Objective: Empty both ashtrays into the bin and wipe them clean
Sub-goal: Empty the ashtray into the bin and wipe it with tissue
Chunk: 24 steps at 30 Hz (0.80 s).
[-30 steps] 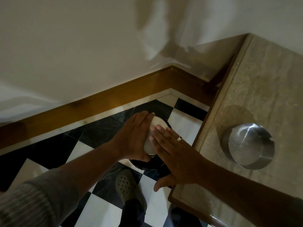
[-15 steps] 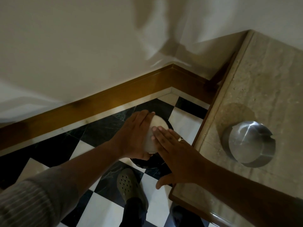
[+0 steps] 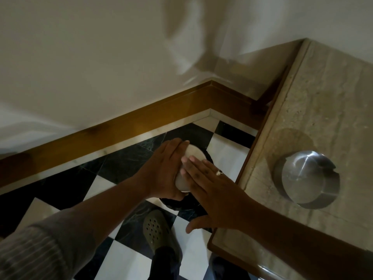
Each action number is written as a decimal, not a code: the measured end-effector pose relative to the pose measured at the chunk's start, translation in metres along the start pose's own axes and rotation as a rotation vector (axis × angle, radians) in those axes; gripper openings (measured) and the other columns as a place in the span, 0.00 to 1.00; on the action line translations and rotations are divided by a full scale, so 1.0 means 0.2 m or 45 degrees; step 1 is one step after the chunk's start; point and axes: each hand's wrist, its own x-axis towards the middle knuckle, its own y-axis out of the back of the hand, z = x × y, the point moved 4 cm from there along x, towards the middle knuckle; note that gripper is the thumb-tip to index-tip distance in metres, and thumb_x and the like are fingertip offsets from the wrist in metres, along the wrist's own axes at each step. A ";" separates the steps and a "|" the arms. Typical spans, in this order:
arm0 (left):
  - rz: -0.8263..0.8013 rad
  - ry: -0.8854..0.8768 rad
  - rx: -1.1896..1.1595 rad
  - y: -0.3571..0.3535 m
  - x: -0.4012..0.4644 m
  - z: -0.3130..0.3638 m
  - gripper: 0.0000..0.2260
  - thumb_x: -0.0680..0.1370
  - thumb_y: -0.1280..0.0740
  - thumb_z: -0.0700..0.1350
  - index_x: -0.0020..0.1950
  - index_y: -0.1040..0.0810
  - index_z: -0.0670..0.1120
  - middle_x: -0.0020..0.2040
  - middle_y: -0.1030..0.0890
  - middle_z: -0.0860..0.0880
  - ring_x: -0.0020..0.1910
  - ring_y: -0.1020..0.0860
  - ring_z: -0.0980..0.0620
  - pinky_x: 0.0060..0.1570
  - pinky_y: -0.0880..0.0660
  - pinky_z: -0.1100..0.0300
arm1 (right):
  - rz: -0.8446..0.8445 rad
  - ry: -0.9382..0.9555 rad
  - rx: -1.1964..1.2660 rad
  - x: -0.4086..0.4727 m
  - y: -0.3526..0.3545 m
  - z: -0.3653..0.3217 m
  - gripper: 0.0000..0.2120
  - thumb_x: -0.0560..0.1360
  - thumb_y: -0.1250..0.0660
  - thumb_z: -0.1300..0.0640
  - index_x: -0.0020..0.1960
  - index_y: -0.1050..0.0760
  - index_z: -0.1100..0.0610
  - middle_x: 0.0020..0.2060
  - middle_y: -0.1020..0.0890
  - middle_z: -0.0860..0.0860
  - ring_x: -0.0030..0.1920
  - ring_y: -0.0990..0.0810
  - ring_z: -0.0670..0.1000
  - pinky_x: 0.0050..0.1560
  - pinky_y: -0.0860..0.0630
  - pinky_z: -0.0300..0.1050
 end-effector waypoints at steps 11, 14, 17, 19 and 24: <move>-0.042 0.021 -0.027 0.00 -0.01 -0.02 0.54 0.58 0.28 0.67 0.74 0.44 0.41 0.72 0.32 0.37 0.70 0.33 0.39 0.72 0.36 0.45 | 0.036 0.055 -0.027 -0.02 -0.01 0.02 0.54 0.67 0.48 0.22 0.76 0.44 0.63 0.76 0.43 0.62 0.77 0.48 0.60 0.74 0.40 0.58; -0.044 -0.038 -0.004 0.00 0.00 -0.01 0.53 0.59 0.29 0.67 0.74 0.42 0.39 0.72 0.31 0.37 0.70 0.32 0.39 0.72 0.35 0.44 | 0.065 0.062 -0.014 -0.03 0.00 0.02 0.51 0.69 0.50 0.24 0.75 0.43 0.63 0.75 0.40 0.62 0.76 0.44 0.60 0.75 0.41 0.56; 0.010 -0.061 -0.031 0.01 0.01 -0.01 0.51 0.60 0.30 0.67 0.73 0.40 0.38 0.70 0.29 0.35 0.69 0.31 0.38 0.70 0.32 0.42 | 0.137 0.030 -0.048 -0.01 0.01 0.02 0.47 0.72 0.47 0.27 0.75 0.42 0.64 0.75 0.40 0.62 0.76 0.43 0.60 0.75 0.40 0.57; -0.006 -0.074 -0.032 0.01 0.02 0.01 0.51 0.59 0.29 0.66 0.72 0.41 0.39 0.69 0.29 0.35 0.67 0.29 0.37 0.65 0.28 0.40 | 0.099 -0.003 -0.056 -0.02 0.00 0.02 0.46 0.72 0.45 0.28 0.75 0.40 0.64 0.75 0.38 0.63 0.76 0.42 0.61 0.72 0.36 0.59; 0.049 -0.040 -0.060 0.02 0.00 0.01 0.52 0.59 0.27 0.66 0.72 0.40 0.37 0.69 0.29 0.35 0.67 0.29 0.37 0.66 0.28 0.42 | 0.147 0.003 -0.063 0.00 0.00 0.02 0.48 0.71 0.46 0.27 0.76 0.43 0.63 0.75 0.40 0.63 0.76 0.44 0.61 0.74 0.40 0.58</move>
